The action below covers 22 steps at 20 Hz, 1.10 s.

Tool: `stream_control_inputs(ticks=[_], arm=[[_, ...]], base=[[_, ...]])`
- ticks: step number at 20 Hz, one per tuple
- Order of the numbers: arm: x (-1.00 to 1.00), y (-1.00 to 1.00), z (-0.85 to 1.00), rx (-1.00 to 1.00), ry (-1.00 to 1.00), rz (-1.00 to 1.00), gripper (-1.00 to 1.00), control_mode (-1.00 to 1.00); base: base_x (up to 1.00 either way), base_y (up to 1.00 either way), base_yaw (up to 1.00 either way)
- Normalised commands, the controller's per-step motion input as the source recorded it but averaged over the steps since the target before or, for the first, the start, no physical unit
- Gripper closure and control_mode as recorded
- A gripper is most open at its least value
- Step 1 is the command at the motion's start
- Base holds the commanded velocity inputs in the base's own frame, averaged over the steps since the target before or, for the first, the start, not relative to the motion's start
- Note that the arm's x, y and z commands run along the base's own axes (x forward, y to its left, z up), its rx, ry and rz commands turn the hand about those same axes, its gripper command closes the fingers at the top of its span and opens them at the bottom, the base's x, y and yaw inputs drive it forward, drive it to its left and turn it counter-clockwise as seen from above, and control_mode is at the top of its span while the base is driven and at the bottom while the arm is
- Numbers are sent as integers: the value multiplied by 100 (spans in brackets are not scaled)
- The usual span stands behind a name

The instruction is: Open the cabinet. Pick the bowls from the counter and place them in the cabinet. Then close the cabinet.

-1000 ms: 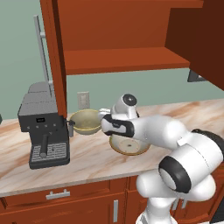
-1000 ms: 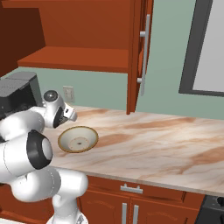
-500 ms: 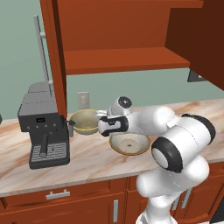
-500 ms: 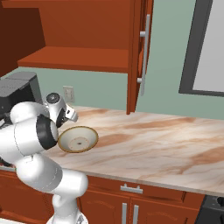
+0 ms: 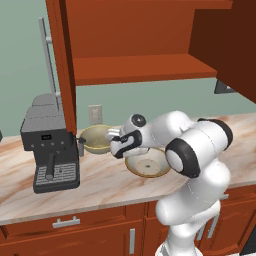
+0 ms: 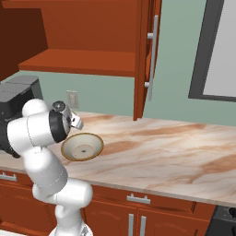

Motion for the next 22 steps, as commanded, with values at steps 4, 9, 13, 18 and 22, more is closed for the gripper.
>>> stream_control_inputs(ticks=[4,9,13,18,22], arm=[[23,11,-18,0,0,0,-100,-100],[17,9,-14,0,0,0,-100,-100],[23,15,-12,0,0,0,-100,-100],[20,19,-11,0,0,0,-100,-100],[14,28,-15,0,0,0,100,-100]], base=[[0,0,0],[0,0,0],[0,0,0],[0,0,0],[0,0,0]])
